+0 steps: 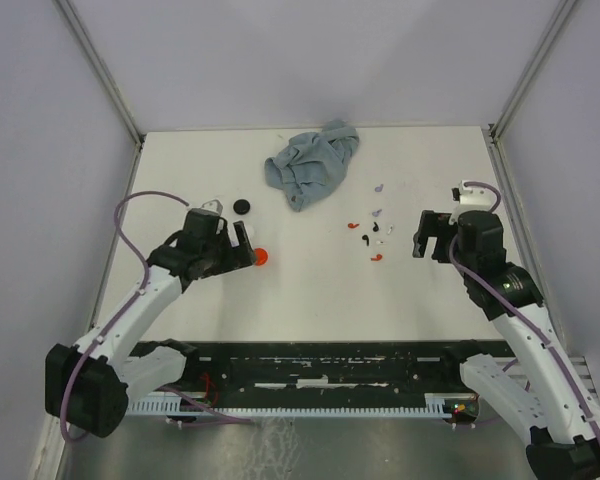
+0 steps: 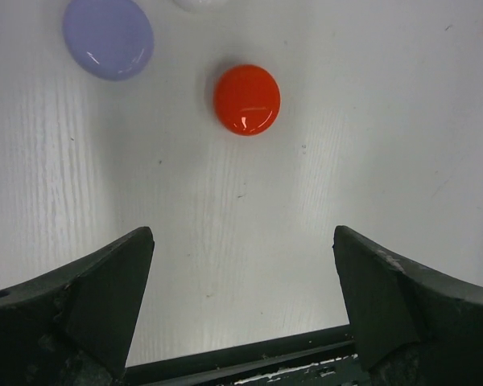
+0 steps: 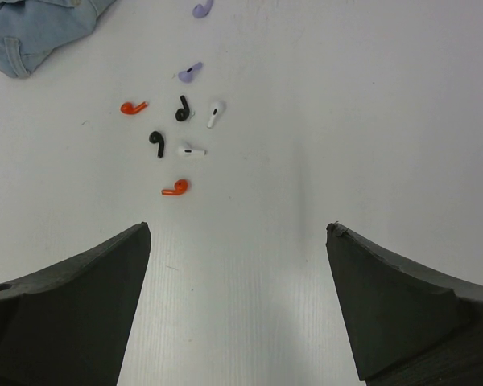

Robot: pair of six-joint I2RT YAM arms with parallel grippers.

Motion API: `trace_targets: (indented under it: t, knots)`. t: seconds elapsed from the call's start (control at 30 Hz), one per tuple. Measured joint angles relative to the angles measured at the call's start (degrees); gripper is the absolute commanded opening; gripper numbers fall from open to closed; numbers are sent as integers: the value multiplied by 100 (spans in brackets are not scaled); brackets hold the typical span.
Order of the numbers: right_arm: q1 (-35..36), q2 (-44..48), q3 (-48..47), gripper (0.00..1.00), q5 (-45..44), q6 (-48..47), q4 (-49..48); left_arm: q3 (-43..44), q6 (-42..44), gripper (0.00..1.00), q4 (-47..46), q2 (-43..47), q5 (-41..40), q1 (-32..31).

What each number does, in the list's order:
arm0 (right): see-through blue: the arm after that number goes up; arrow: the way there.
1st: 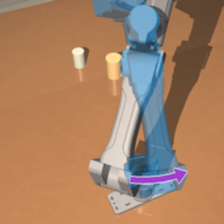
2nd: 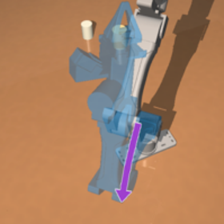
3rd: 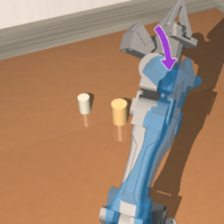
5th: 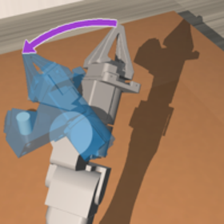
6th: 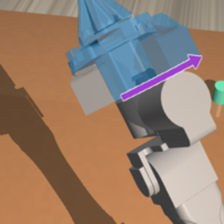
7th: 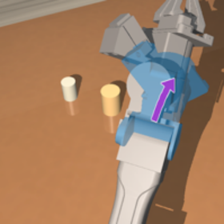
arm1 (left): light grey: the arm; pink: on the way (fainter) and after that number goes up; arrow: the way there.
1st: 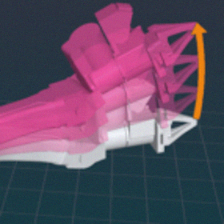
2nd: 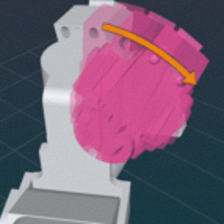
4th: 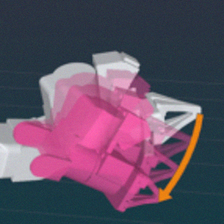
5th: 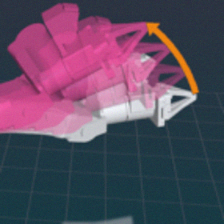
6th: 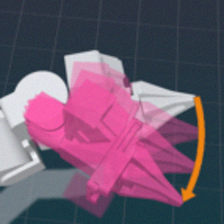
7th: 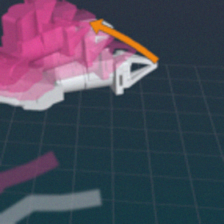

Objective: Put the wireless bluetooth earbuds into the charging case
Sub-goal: Pick up the charging case at the center of the board.

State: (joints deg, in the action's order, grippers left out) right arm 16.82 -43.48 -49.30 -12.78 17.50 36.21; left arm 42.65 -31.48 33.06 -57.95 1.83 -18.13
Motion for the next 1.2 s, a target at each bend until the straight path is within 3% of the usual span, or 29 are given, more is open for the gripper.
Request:
trace_targets:
  t: [0.37, 0.6, 0.87, 1.2]
  knots:
    - [0, -153, 339, 99, 503, -131, -28, 863, -24, 99, 33, -2033, -1147, -1296]
    - [0, -195, 496, 99, 649, -131, -48, 1405, -28, 97, -24, -3106, -1615, -1331]
    - [0, -247, 496, 99, 748, -151, -55, 1600, -258, 85, -85, -3744, -2035, -1340]
    - [0, -389, 496, 99, 894, -234, -52, 1871, -413, 71, -352, -4295, -2006, -1196]
